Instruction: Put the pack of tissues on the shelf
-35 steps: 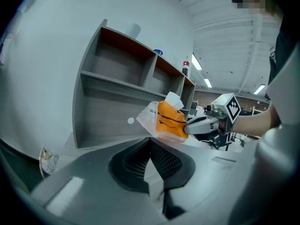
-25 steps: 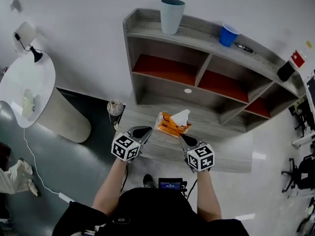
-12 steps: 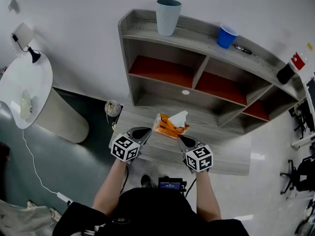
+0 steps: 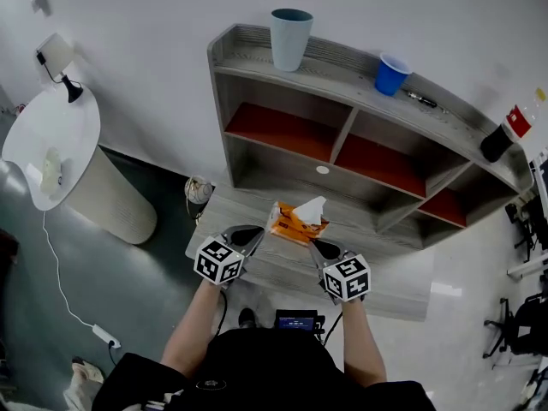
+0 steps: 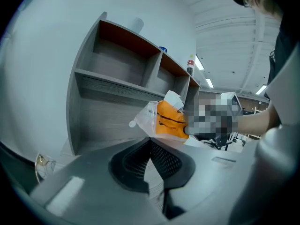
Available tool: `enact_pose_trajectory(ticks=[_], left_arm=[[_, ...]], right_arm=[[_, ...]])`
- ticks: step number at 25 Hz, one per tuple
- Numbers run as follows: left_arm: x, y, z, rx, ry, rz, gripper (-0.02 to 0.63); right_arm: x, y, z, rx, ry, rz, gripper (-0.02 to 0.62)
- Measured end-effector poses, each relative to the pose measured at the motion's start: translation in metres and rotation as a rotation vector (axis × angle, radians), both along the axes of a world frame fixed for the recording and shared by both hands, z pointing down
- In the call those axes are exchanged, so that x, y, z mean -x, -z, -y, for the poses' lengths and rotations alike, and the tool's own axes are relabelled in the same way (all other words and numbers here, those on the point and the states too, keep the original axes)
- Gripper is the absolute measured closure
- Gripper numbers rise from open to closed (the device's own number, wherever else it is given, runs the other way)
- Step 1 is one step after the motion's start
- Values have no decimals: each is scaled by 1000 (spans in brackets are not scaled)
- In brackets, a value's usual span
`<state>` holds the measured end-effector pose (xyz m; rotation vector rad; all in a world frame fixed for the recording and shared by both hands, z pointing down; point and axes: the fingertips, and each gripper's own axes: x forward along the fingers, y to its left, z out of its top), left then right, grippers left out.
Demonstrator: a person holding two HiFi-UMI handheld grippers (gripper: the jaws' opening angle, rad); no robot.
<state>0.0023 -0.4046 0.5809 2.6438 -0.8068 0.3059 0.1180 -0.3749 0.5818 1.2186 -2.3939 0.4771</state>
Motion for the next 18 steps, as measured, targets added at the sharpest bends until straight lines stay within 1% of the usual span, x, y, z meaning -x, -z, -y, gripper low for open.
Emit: enact_pose_trajectory(ticks=[18], left_arm=[[-4,6,-13,-8,24,9,604]], right_arm=[[-1,5,-7,-15,40,11,591]])
